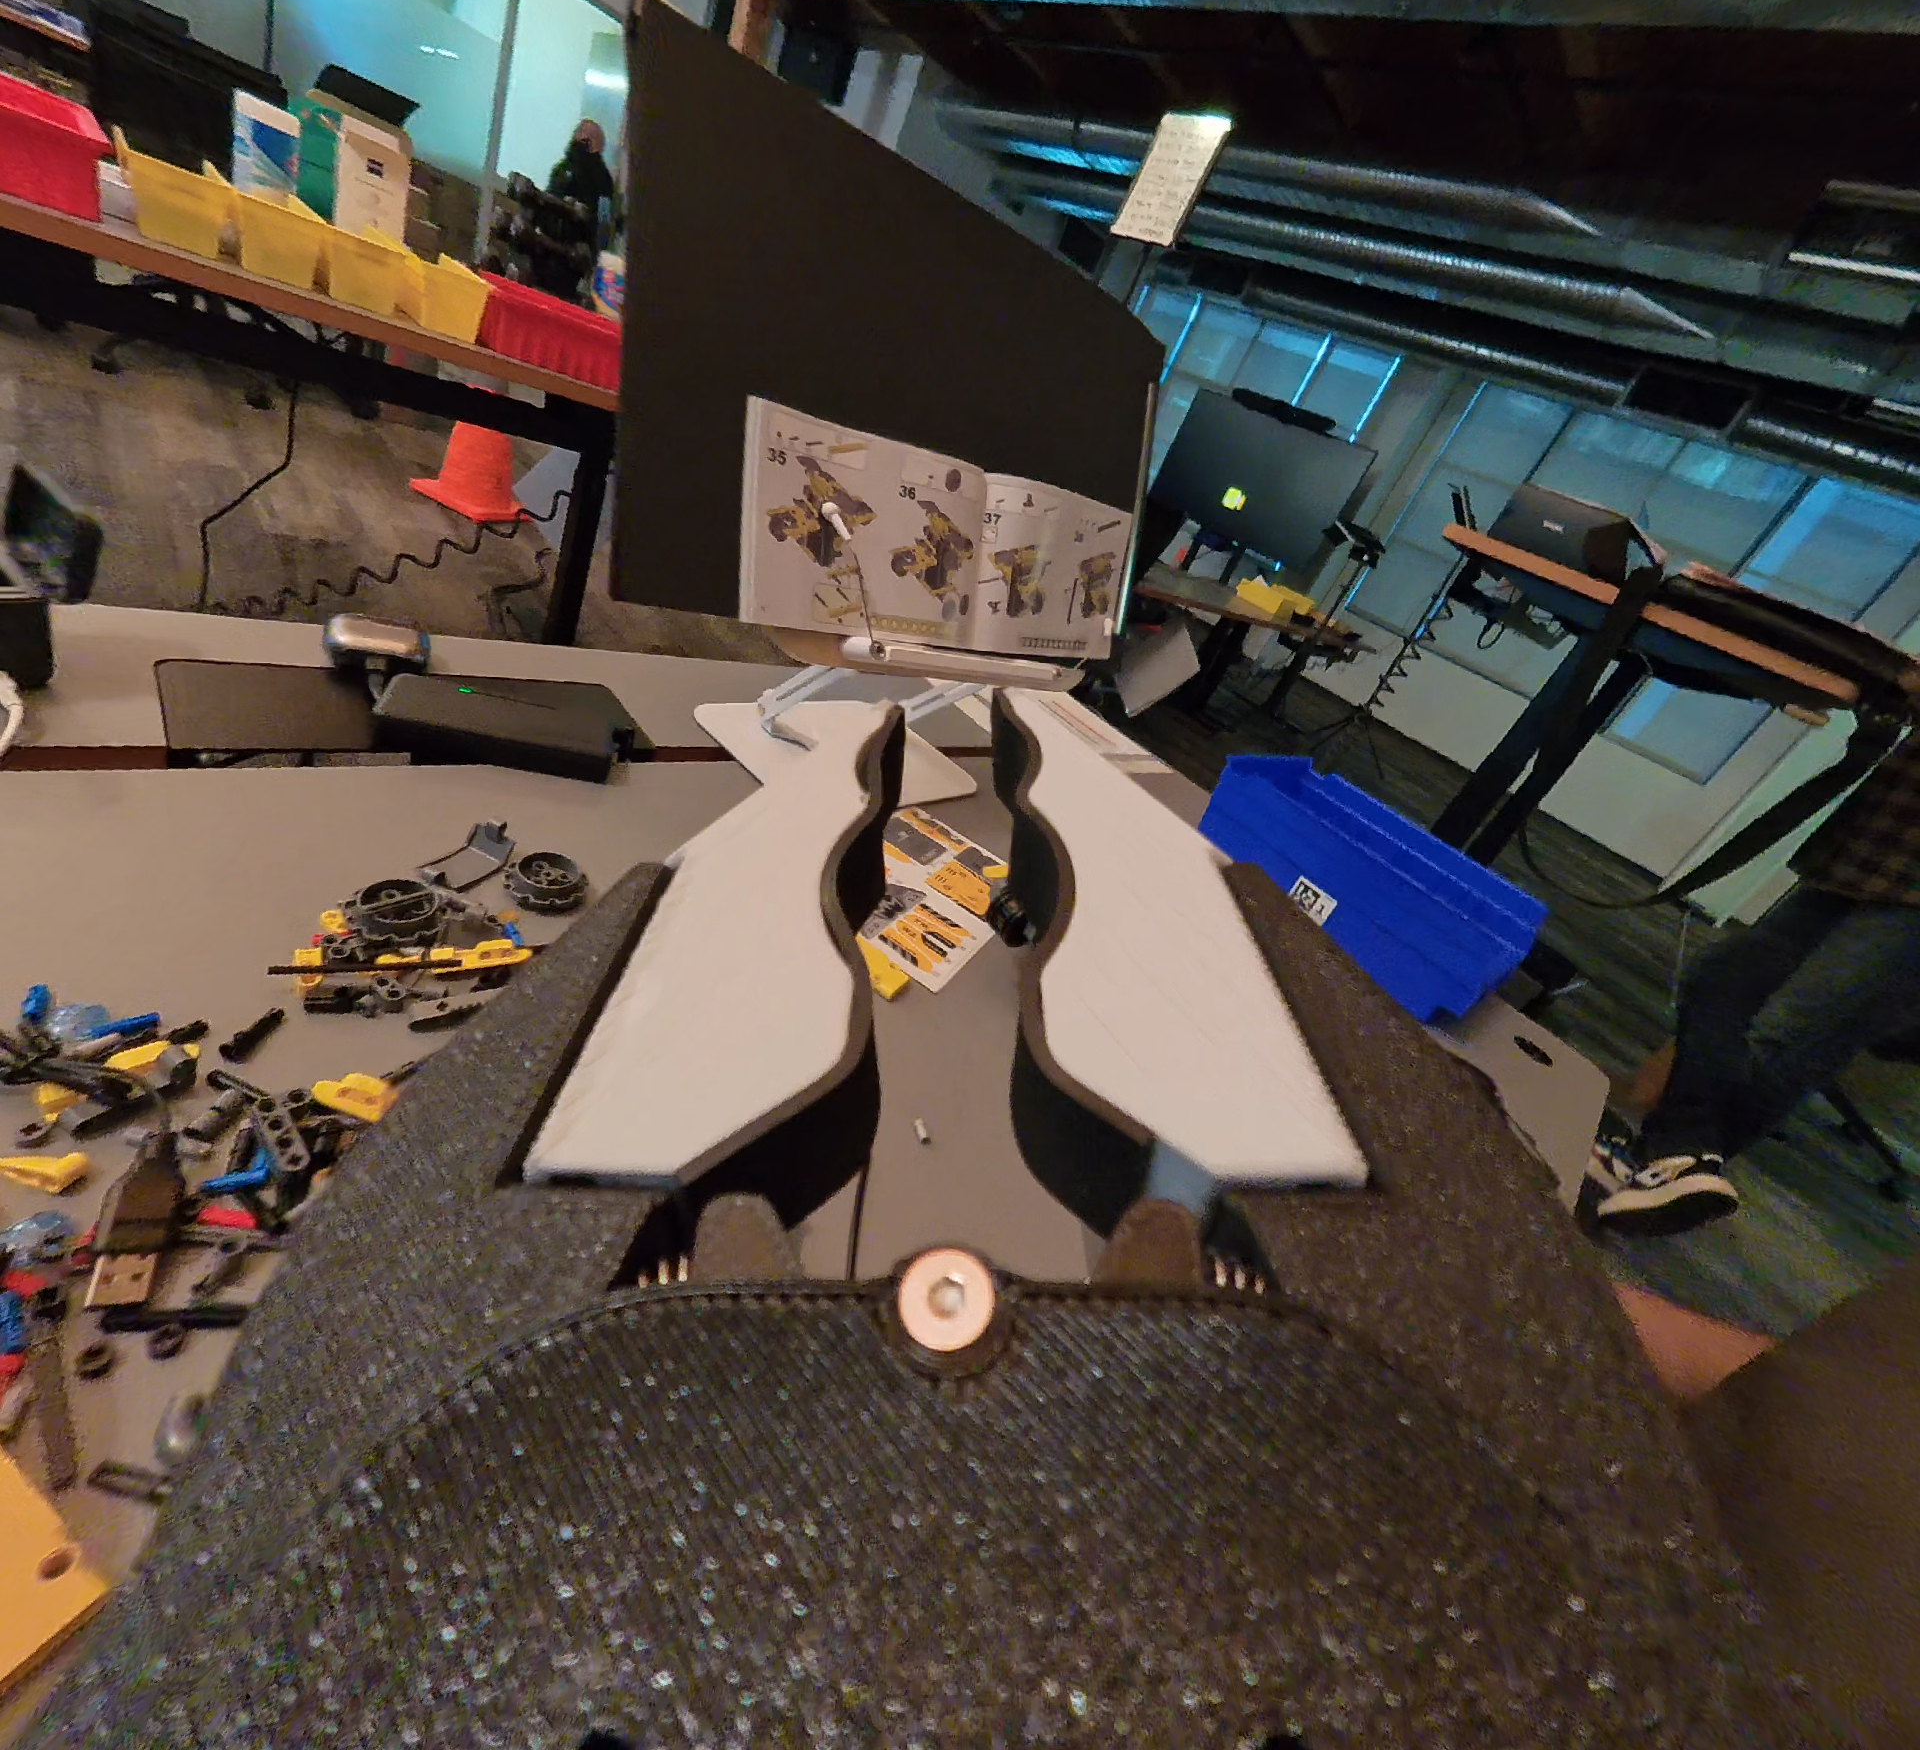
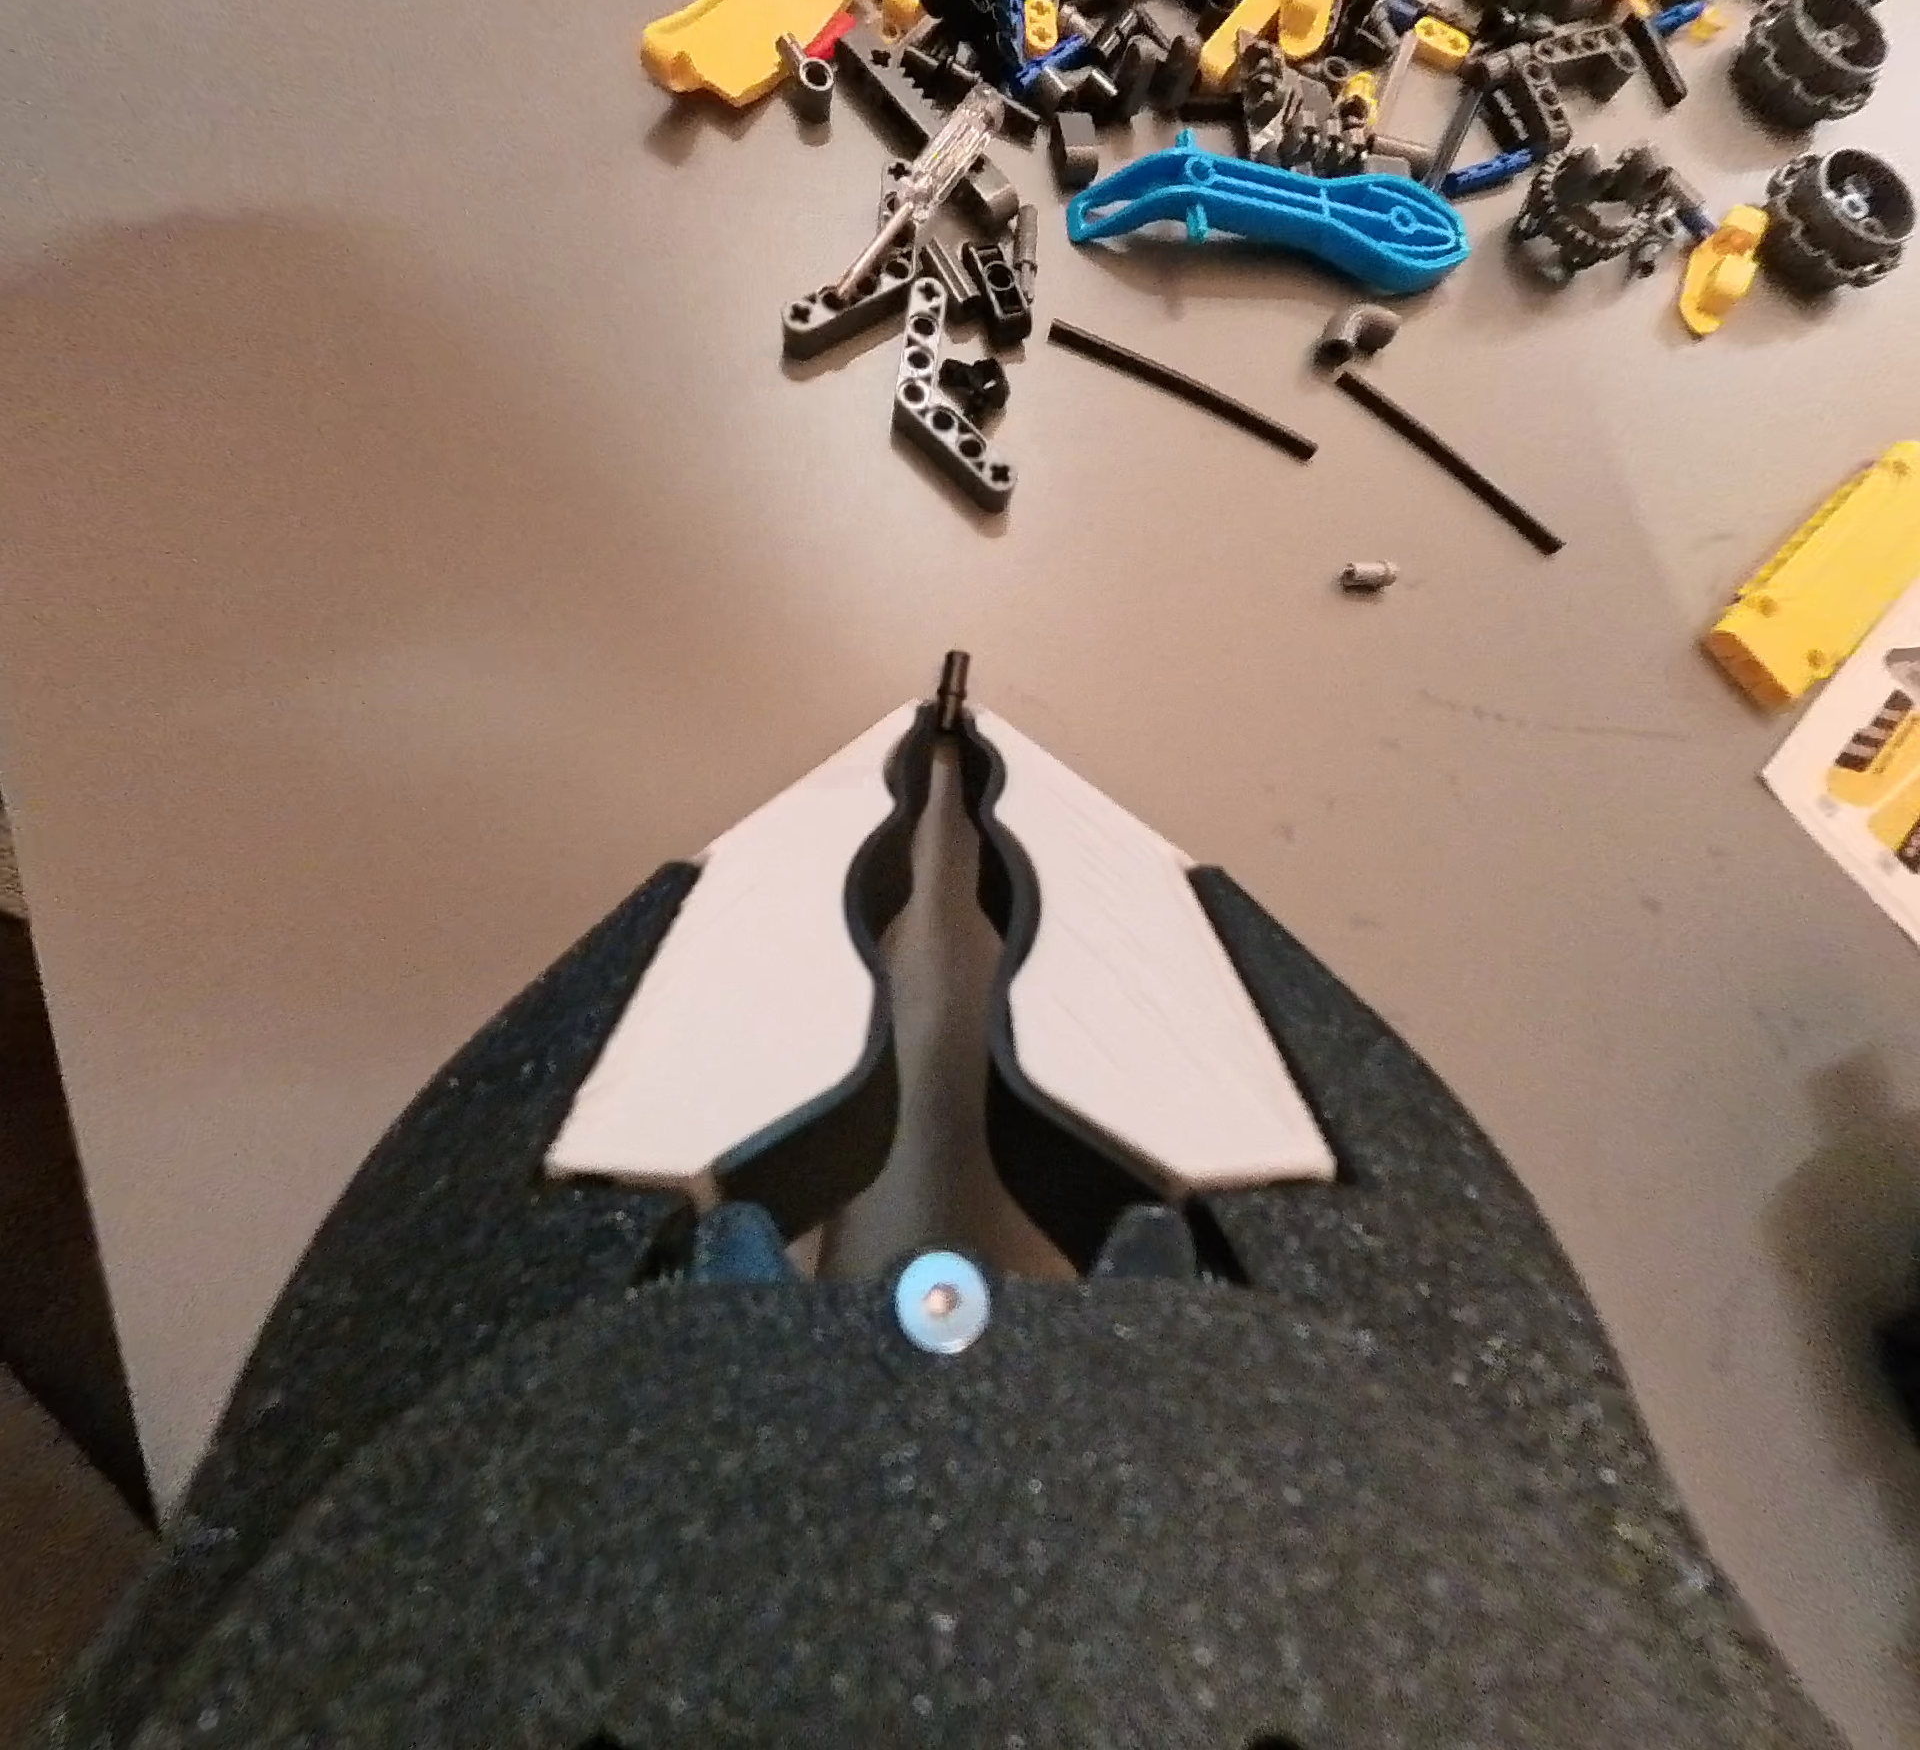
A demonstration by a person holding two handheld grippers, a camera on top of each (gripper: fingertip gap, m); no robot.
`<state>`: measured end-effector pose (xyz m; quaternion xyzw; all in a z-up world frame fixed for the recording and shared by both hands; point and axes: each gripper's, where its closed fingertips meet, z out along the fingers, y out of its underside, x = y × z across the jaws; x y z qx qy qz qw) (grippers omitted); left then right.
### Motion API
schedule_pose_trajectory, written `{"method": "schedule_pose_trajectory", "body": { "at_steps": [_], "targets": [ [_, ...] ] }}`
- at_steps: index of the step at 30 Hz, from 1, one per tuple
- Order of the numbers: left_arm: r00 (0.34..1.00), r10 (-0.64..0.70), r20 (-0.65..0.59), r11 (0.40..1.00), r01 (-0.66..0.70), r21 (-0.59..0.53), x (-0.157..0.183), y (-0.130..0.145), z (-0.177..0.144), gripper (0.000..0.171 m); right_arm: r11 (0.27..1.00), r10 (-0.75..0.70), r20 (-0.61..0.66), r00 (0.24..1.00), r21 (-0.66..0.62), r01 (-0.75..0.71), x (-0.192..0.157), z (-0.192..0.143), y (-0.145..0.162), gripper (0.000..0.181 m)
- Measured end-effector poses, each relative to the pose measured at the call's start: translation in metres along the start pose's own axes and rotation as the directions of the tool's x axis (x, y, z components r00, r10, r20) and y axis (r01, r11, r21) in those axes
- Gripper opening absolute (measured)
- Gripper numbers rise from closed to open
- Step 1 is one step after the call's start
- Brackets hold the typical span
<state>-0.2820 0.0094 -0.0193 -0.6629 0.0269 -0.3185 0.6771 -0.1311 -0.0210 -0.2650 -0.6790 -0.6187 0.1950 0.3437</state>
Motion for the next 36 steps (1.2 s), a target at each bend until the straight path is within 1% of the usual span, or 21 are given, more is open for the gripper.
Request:
{"method": "schedule_pose_trajectory", "body": {
  "at_steps": [3, 6, 8, 10, 12, 14, 16, 18, 20, 22, 23, 24, 26, 32, 36],
  "targets": [
    [0.999, 0.047, -0.003, 0.998, -0.047, -0.036, 0.016, 0.006, 0.014, 0.016, 0.997, 0.000, -0.043, 0.999, 0.077, 0.004, 0.007, -0.022, -0.003, 0.004],
    [0.994, 0.105, -0.014, 0.992, -0.105, -0.063, 0.037, 0.016, 0.036, 0.016, 0.985, 0.054, -0.096, 0.994, 0.170, -0.037, 0.029, -0.059, 0.001, 0.004],
    [0.990, 0.137, -0.026, 0.987, -0.139, -0.085, 0.052, 0.031, 0.059, 0.016, 0.969, 0.100, -0.129, 0.987, 0.239, -0.067, 0.049, -0.087, 0.007, 0.004],
    [0.980, 0.182, -0.075, 0.972, -0.191, -0.135, 0.076, 0.059, 0.089, 0.016, 0.946, 0.141, -0.156, 0.978, 0.313, -0.087, 0.069, -0.116, 0.017, 0.004],
    [0.962, 0.216, -0.166, 0.950, -0.246, -0.190, 0.108, 0.098, 0.115, 0.015, 0.923, 0.163, -0.193, 0.968, 0.376, -0.081, 0.089, -0.142, 0.029, 0.004],
    [0.947, 0.230, -0.224, 0.928, -0.283, -0.242, 0.134, 0.140, 0.134, 0.013, 0.904, 0.181, -0.236, 0.955, 0.421, -0.068, 0.109, -0.165, 0.045, 0.004],
    [0.943, 0.233, -0.236, 0.920, -0.293, -0.261, 0.150, 0.174, 0.147, 0.013, 0.881, 0.217, -0.254, 0.943, 0.466, -0.077, 0.126, -0.182, 0.061, 0.004],
    [0.947, 0.172, -0.271, 0.926, -0.249, -0.282, 0.169, 0.200, 0.156, 0.013, 0.841, 0.268, -0.215, 0.939, 0.527, -0.119, 0.136, -0.193, 0.072, 0.004],
    [0.943, 0.086, -0.321, 0.928, -0.193, -0.320, 0.186, 0.219, 0.163, 0.016, 0.785, 0.322, -0.127, 0.938, 0.590, -0.189, 0.139, -0.200, 0.076, 0.004],
    [0.942, 0.031, -0.335, 0.923, -0.155, -0.352, 0.194, 0.229, 0.172, 0.018, 0.734, 0.360, -0.025, 0.933, 0.624, -0.267, 0.138, -0.205, 0.075, 0.004],
    [0.940, 0.017, -0.339, 0.920, -0.148, -0.362, 0.196, 0.232, 0.176, 0.019, 0.719, 0.361, -0.001, 0.933, 0.637, -0.277, 0.137, -0.209, 0.073, 0.004],
    [0.939, 0.010, -0.344, 0.918, -0.145, -0.369, 0.197, 0.234, 0.180, 0.019, 0.712, 0.358, -0.006, 0.934, 0.649, -0.269, 0.138, -0.213, 0.072, 0.004],
    [0.934, -0.002, -0.357, 0.918, -0.141, -0.372, 0.200, 0.234, 0.188, 0.020, 0.718, 0.353, -0.046, 0.935, 0.653, -0.239, 0.139, -0.217, 0.074, 0.004],
    [0.896, -0.037, -0.442, 0.911, -0.151, -0.383, 0.212, 0.235, 0.204, 0.022, 0.786, 0.336, -0.175, 0.925, 0.593, -0.173, 0.143, -0.209, 0.088, 0.004],
    [0.839, -0.097, -0.535, 0.907, -0.147, -0.395, 0.224, 0.239, 0.201, 0.025, 0.809, 0.306, -0.262, 0.915, 0.579, -0.105, 0.147, -0.210, 0.089, 0.004]
  ]
}}
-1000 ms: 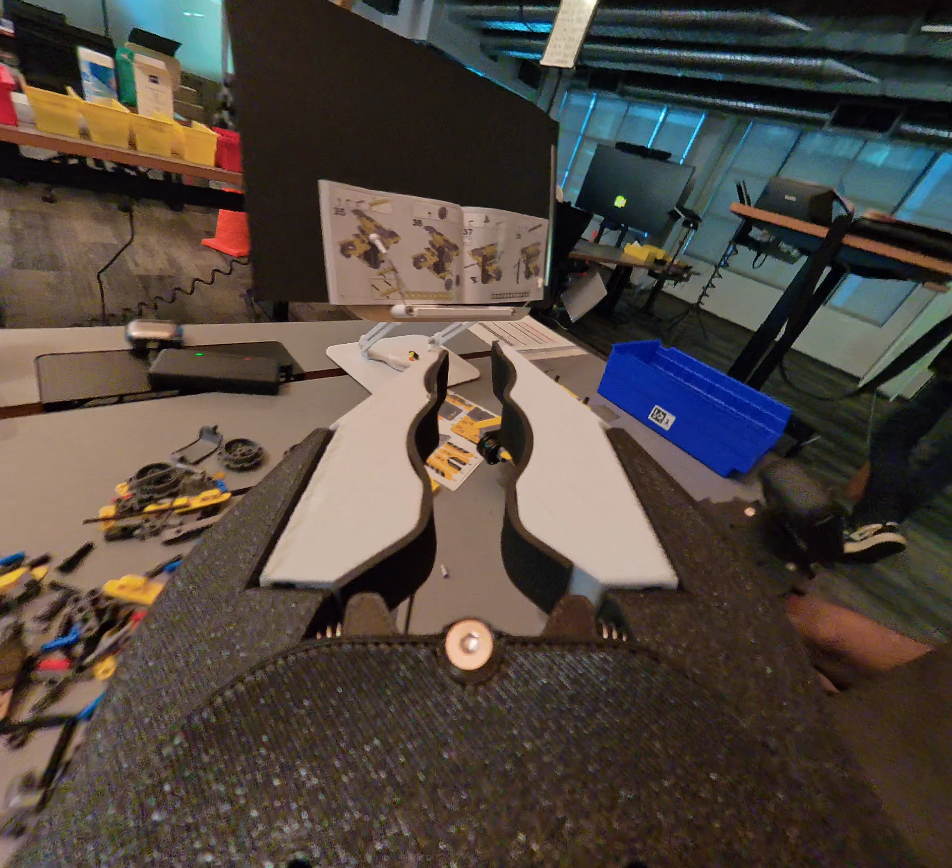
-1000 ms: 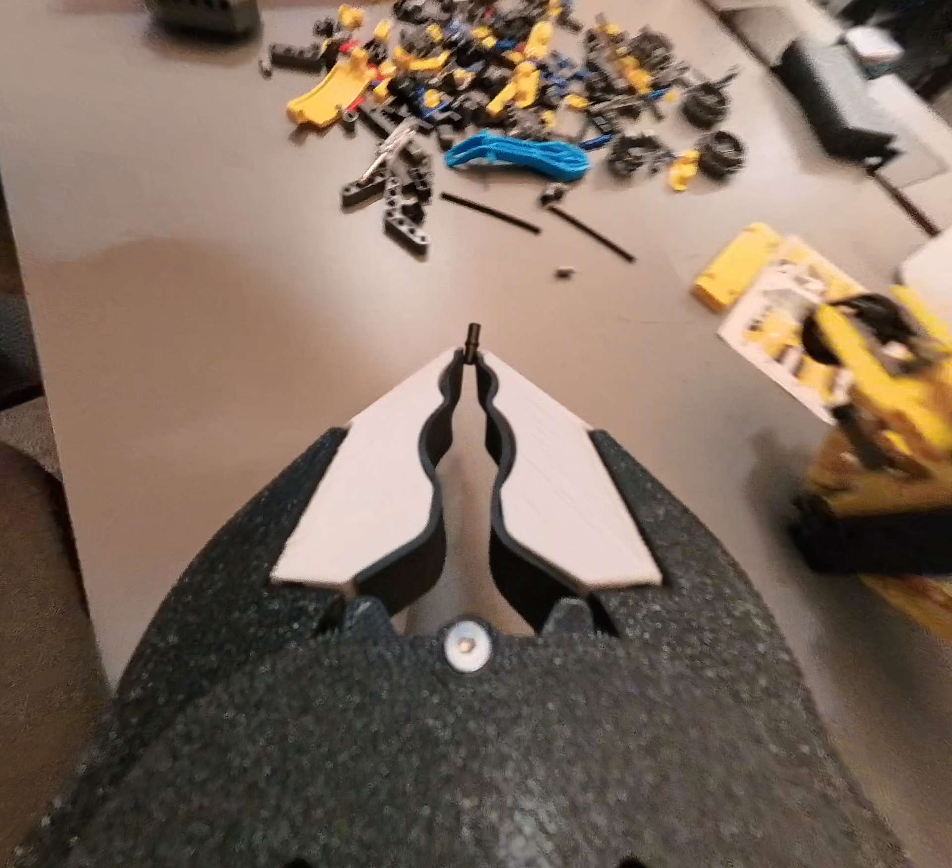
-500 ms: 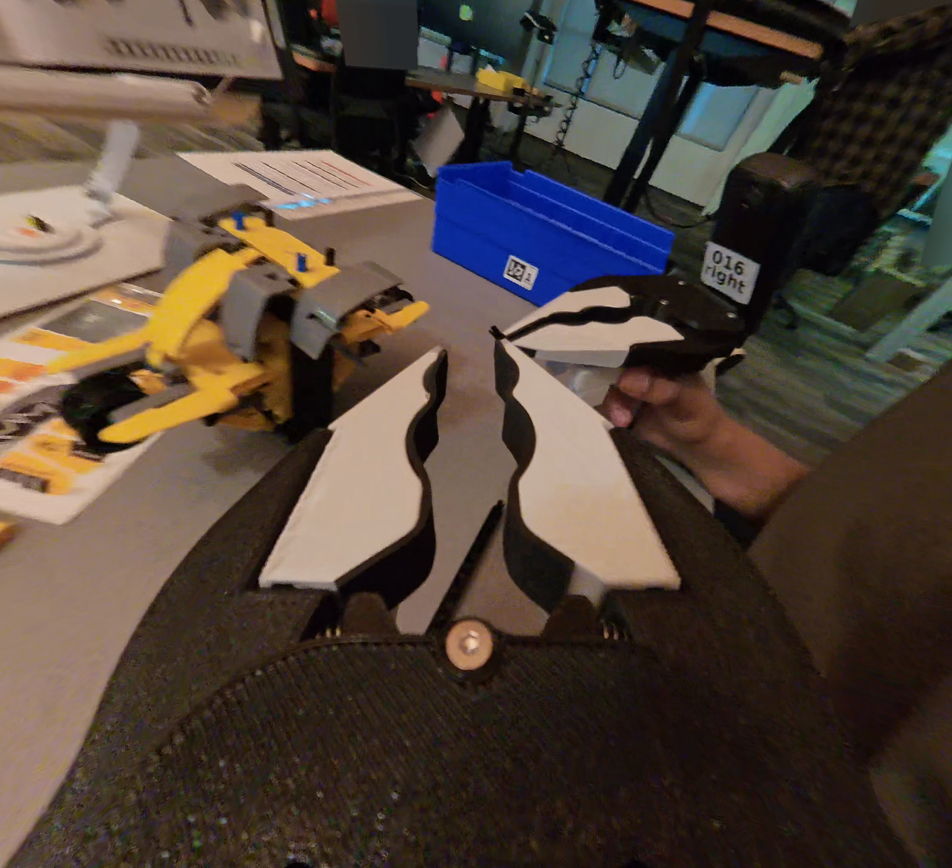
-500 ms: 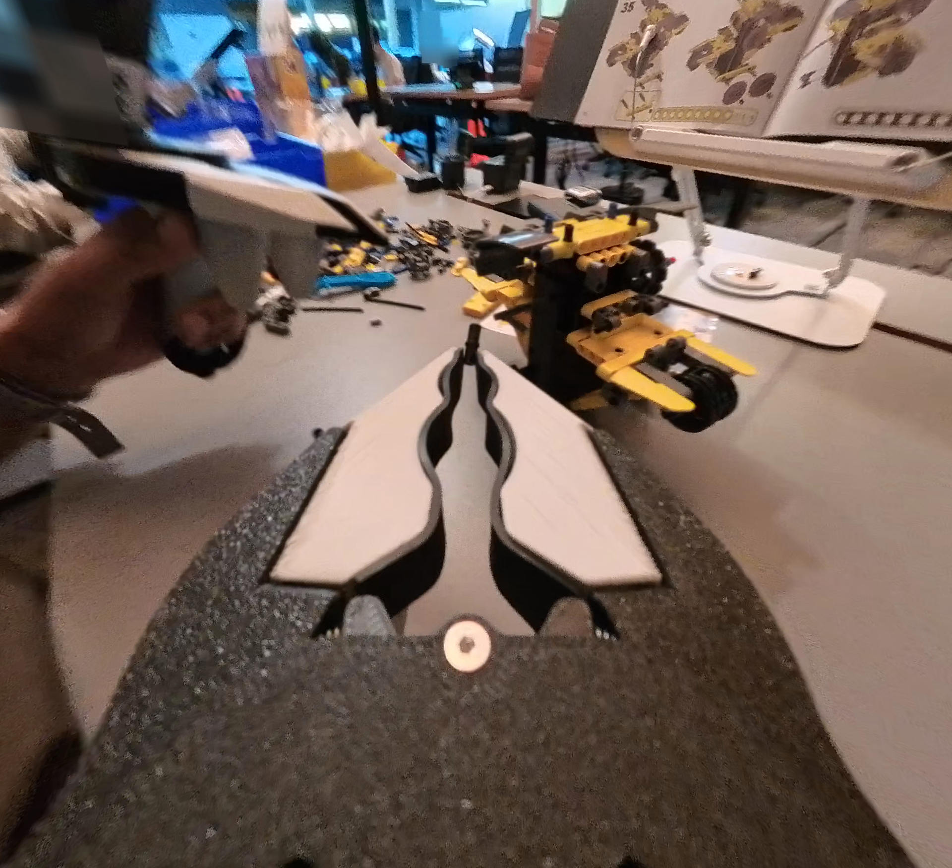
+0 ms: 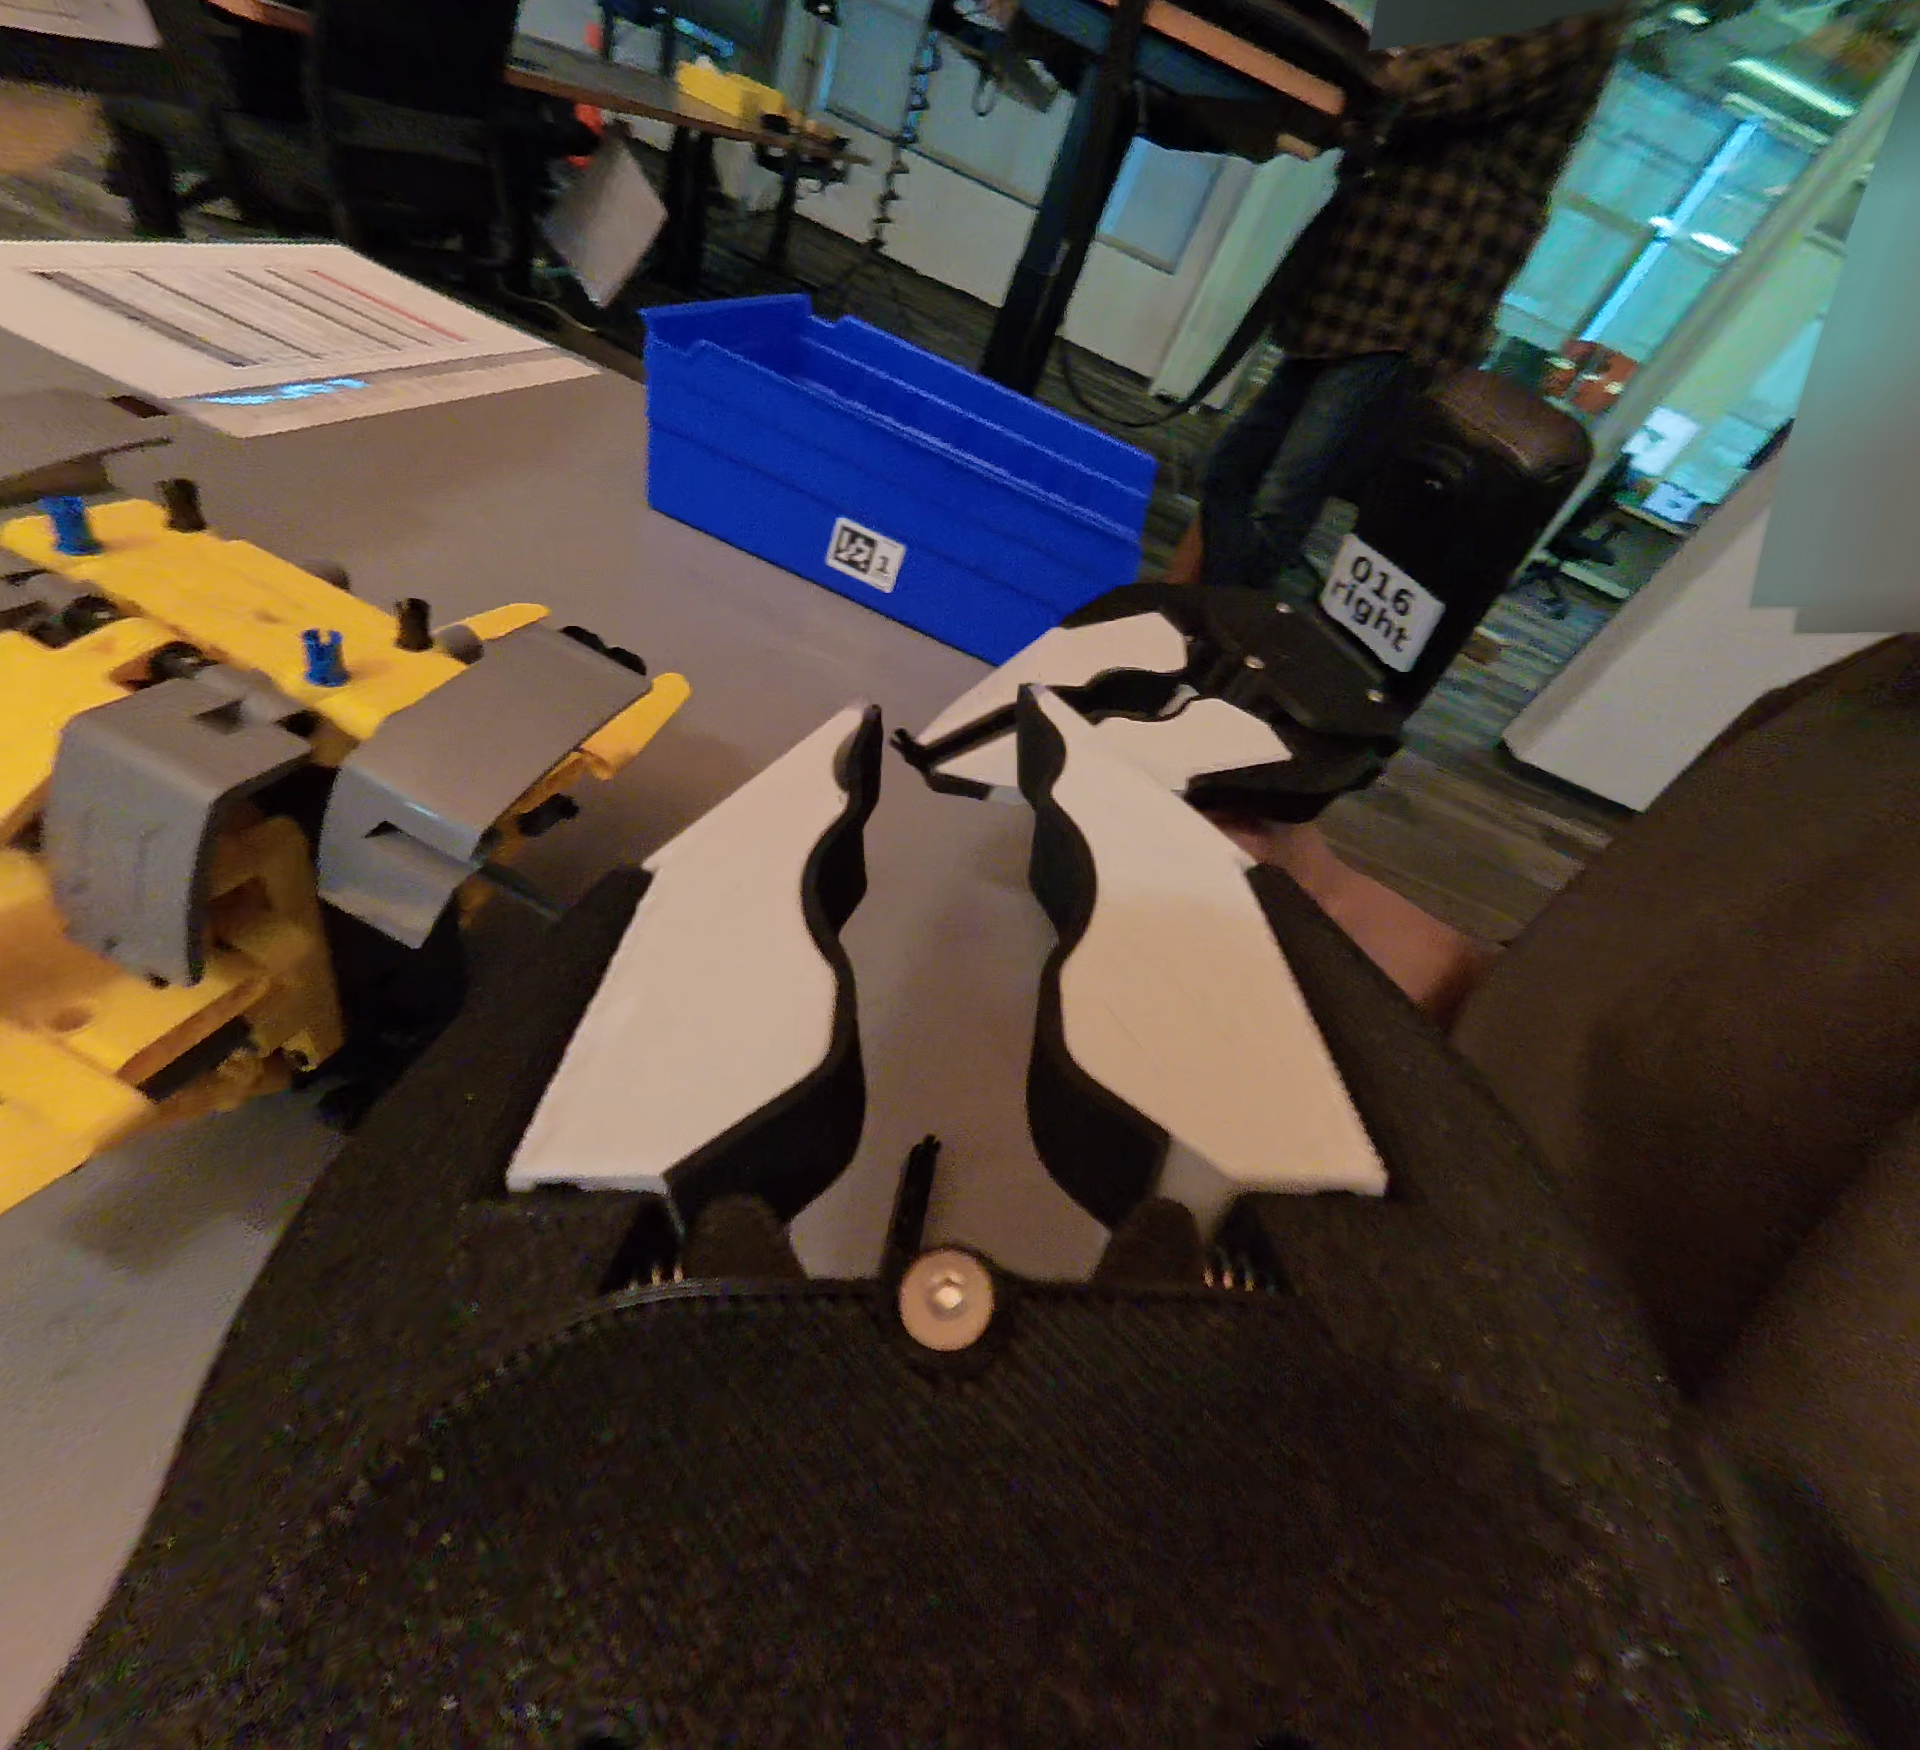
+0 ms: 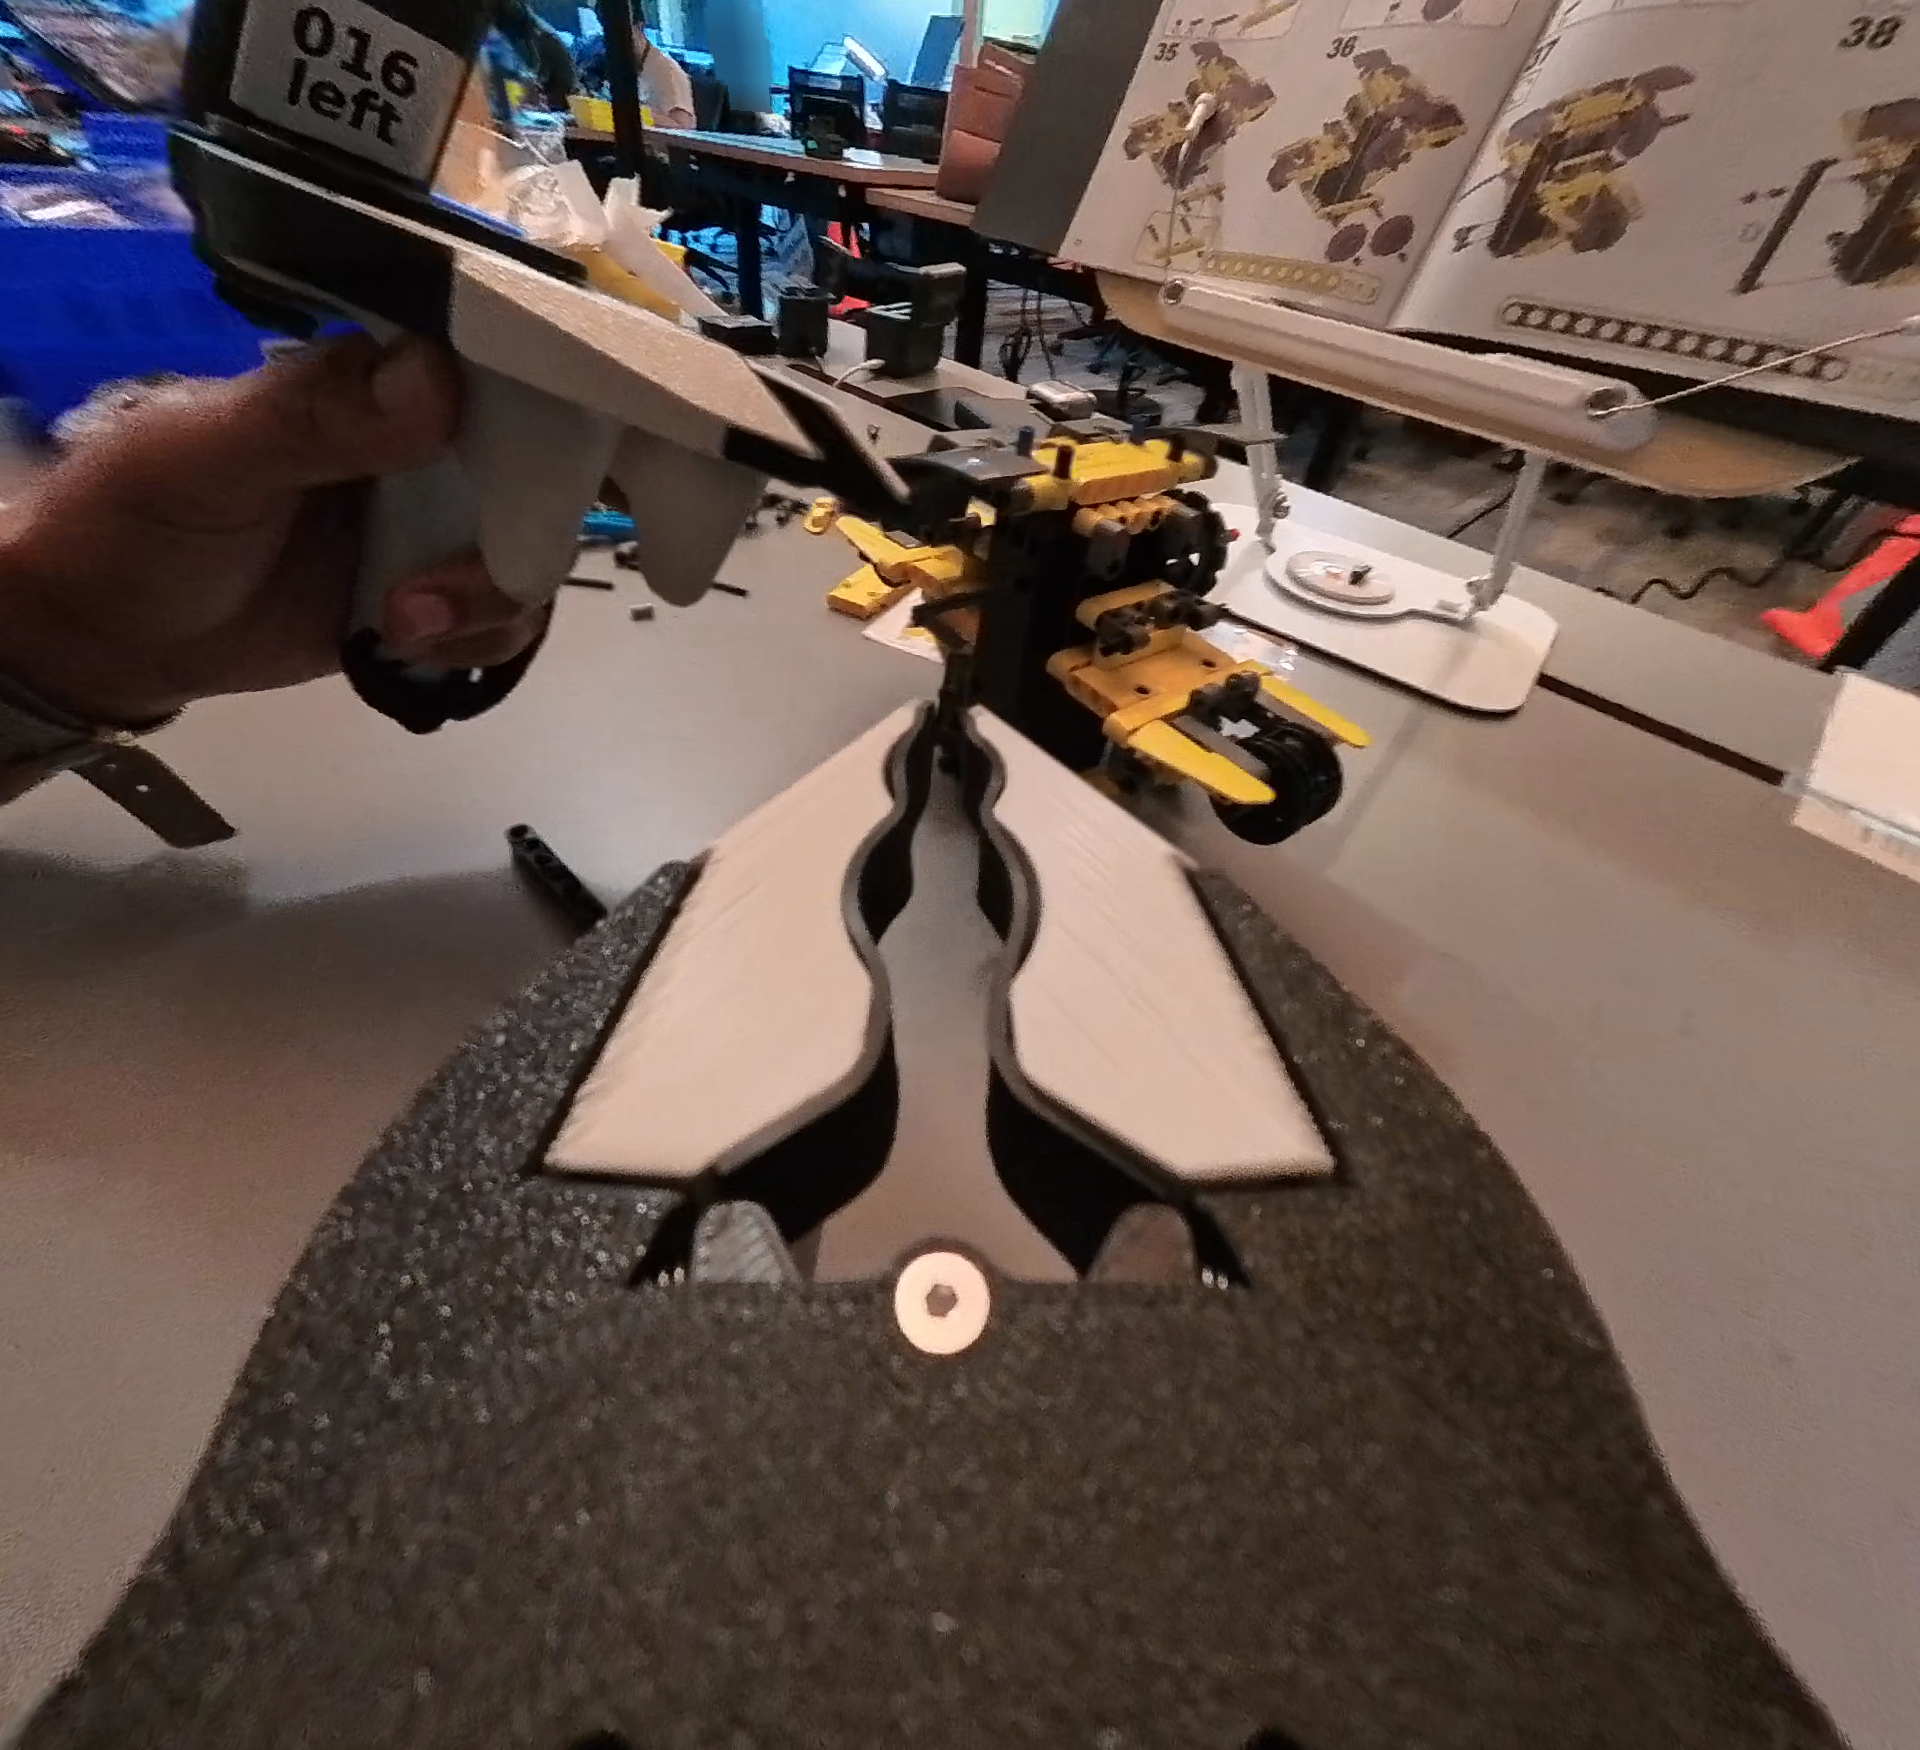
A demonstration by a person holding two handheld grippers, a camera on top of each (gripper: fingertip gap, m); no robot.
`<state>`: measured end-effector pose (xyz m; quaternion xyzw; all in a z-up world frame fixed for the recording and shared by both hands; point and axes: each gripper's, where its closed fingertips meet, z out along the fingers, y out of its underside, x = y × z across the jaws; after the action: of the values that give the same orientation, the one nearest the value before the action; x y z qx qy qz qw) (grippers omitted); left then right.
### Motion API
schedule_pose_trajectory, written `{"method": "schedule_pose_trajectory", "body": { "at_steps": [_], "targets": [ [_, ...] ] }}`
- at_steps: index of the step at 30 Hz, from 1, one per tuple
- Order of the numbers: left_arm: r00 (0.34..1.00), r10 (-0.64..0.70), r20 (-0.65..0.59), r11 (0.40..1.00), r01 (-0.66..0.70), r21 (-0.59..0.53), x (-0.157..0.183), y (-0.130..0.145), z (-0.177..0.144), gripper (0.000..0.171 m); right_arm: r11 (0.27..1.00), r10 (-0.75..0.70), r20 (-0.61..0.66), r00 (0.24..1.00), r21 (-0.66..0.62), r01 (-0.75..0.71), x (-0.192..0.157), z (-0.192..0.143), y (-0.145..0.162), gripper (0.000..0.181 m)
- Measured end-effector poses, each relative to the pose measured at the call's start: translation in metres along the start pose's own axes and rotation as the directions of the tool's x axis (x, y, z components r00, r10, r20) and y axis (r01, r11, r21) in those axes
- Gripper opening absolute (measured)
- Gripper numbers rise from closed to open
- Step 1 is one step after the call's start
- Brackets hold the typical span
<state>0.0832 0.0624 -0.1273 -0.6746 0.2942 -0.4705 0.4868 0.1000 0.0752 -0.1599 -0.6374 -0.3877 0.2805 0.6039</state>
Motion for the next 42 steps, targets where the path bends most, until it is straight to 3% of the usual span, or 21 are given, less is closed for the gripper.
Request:
{"method": "schedule_pose_trajectory", "body": {
  "at_steps": [6, 11, 15, 23, 26, 29, 36, 39, 42],
  "targets": [
    [0.993, -0.057, -0.099, 0.998, 0.061, 0.036, 0.011, 0.002, -0.023, 0.025, 0.999, -0.025, -0.067, 0.997, -0.044, 0.022, 0.010, 0.001, 0.012, 0.004],
    [0.995, -0.098, -0.034, 0.995, 0.099, 0.031, -0.002, 0.012, -0.049, 0.025, 0.996, -0.078, -0.029, 0.997, -0.054, 0.076, -0.004, 0.004, 0.014, 0.004],
    [0.996, -0.080, -0.043, 0.991, 0.084, 0.100, 0.004, 0.001, -0.055, 0.024, 0.990, -0.117, 0.007, 0.993, -0.081, 0.117, -0.015, 0.011, 0.018, 0.004],
    [1.000, -0.013, 0.010, 0.998, 0.013, -0.066, 0.009, 0.040, -0.028, 0.024, 0.989, -0.147, 0.131, 0.980, 0.011, 0.147, -0.045, 0.007, 0.005, 0.004],
    [0.992, 0.034, 0.124, 0.996, -0.024, -0.085, -0.003, 0.051, -0.030, 0.029, 0.984, -0.177, 0.181, 0.967, 0.030, 0.174, -0.063, 0.011, 0.004, 0.004],
    [0.967, 0.100, 0.236, 0.995, -0.091, -0.049, -0.017, 0.047, -0.052, 0.026, 0.977, -0.214, 0.214, 0.953, 0.031, 0.213, -0.076, 0.015, 0.005, 0.004],
    [0.984, -0.052, 0.168, 0.988, 0.027, 0.149, -0.022, 0.017, -0.082, 0.030, 0.942, -0.336, 0.281, 0.899, 0.095, 0.323, -0.085, 0.030, -0.024, 0.004],
    [0.992, -0.063, 0.111, 0.994, 0.053, 0.092, -0.027, 0.012, -0.079, 0.034, 0.907, -0.422, 0.301, 0.855, 0.125, 0.403, -0.075, 0.043, -0.040, 0.004],
    [0.995, 0.019, 0.094, 1.000, -0.018, -0.008, -0.036, 0.012, -0.070, 0.031, 0.900, -0.436, 0.311, 0.844, 0.137, 0.414, -0.058, 0.058, -0.043, 0.004]
  ]
}}
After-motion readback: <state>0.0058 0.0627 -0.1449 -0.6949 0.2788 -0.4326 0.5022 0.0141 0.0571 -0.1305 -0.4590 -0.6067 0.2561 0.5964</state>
